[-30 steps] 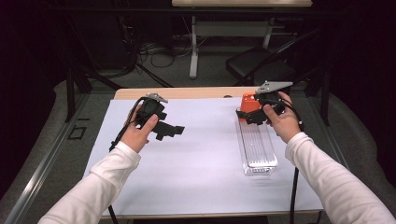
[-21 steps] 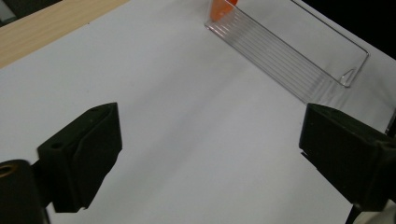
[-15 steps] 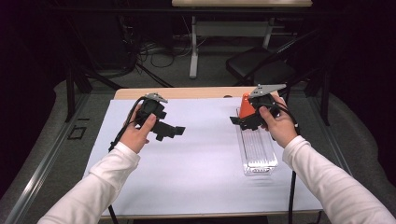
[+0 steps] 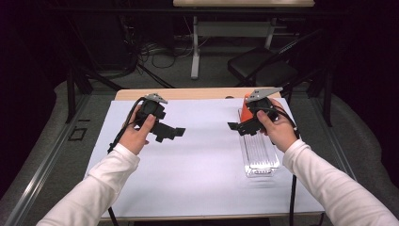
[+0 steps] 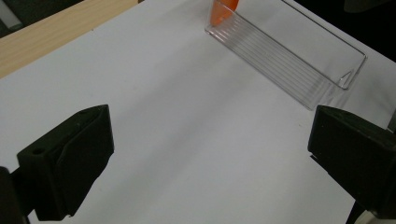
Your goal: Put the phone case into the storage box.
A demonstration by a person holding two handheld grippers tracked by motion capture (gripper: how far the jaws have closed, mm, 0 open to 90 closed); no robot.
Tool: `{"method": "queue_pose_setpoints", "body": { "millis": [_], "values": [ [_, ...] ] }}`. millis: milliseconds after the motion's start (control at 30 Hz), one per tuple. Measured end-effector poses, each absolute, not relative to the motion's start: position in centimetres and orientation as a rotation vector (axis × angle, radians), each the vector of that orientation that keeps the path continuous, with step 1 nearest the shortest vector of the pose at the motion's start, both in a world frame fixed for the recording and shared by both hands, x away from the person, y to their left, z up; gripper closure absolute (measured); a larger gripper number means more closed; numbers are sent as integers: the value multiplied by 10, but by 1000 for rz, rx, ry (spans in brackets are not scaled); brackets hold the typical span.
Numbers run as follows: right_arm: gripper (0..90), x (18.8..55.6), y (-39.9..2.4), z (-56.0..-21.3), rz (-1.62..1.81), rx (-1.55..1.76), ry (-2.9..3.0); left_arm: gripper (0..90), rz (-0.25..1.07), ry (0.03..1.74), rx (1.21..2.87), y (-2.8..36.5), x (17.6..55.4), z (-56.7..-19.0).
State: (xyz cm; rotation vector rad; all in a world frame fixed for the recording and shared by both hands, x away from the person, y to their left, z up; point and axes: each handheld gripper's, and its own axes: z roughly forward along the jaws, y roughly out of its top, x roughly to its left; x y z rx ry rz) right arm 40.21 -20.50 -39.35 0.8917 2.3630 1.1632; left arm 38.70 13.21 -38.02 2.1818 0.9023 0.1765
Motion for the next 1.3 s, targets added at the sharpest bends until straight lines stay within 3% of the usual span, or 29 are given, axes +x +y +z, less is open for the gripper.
{"method": "queue_pose_setpoints", "body": {
  "millis": [1300],
  "values": [
    [0,378,-199,-407,1109,905,2413,4,157,914,2157,142,364,-389]
  ]
}}
